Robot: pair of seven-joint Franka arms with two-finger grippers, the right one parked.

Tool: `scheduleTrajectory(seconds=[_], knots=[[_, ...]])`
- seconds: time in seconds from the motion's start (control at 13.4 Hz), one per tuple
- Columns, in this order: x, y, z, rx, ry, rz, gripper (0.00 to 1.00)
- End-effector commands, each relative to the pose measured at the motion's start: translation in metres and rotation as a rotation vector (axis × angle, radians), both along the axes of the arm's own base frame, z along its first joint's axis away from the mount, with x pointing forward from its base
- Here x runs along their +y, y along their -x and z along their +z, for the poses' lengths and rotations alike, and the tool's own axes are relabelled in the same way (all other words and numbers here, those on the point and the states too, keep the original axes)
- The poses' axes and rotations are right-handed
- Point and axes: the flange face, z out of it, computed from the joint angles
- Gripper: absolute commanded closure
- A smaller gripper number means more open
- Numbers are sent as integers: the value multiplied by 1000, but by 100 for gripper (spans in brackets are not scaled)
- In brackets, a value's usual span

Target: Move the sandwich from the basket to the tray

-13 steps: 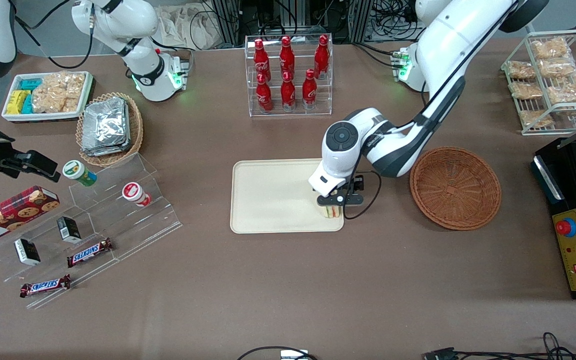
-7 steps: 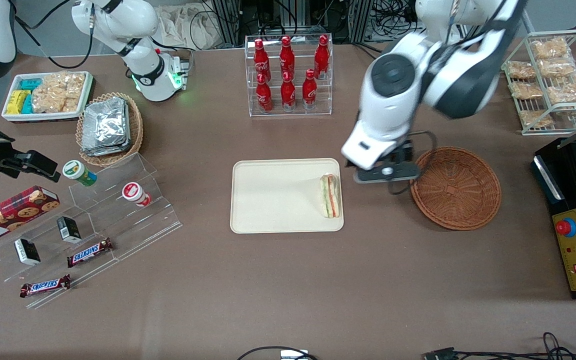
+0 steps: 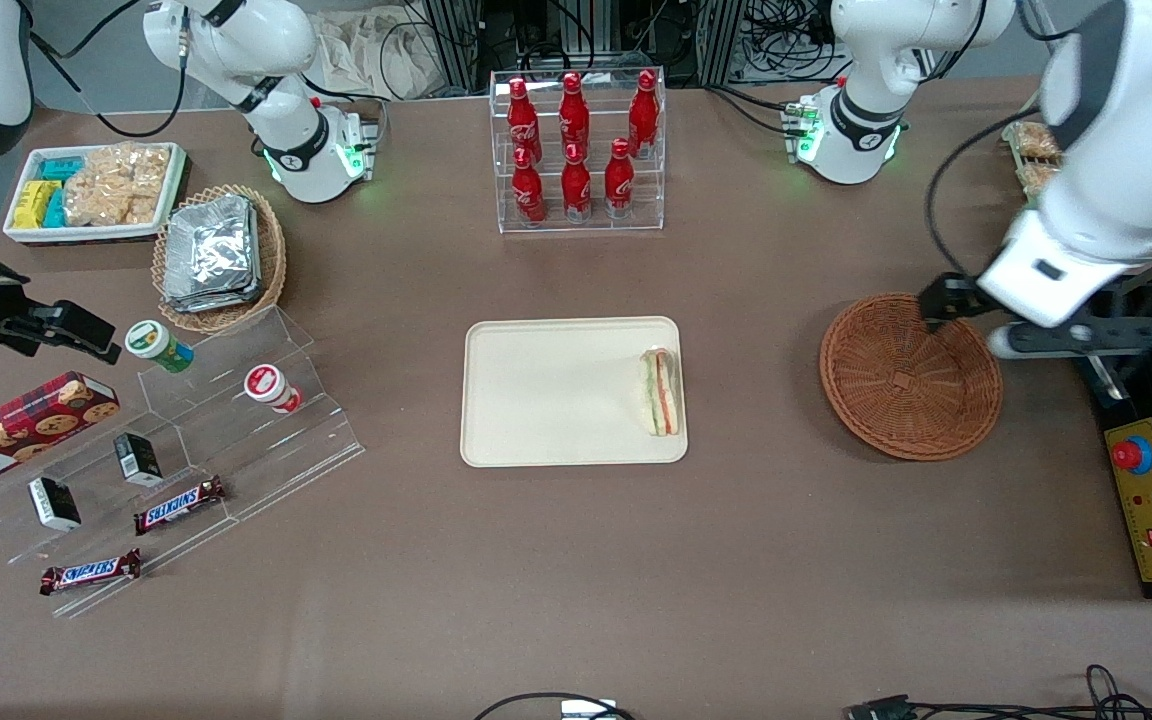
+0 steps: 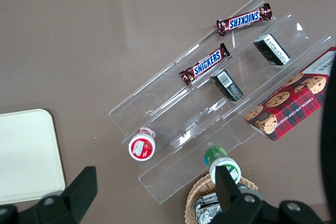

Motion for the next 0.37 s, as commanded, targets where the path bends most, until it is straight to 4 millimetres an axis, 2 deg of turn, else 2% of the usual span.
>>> scheduleTrajectory(seconds=[0.0, 0.07, 0.3], knots=[[16, 5, 5, 3, 47, -11, 0], [29, 1, 10, -6, 57, 14, 0], [42, -2, 11, -8, 106, 53, 0]])
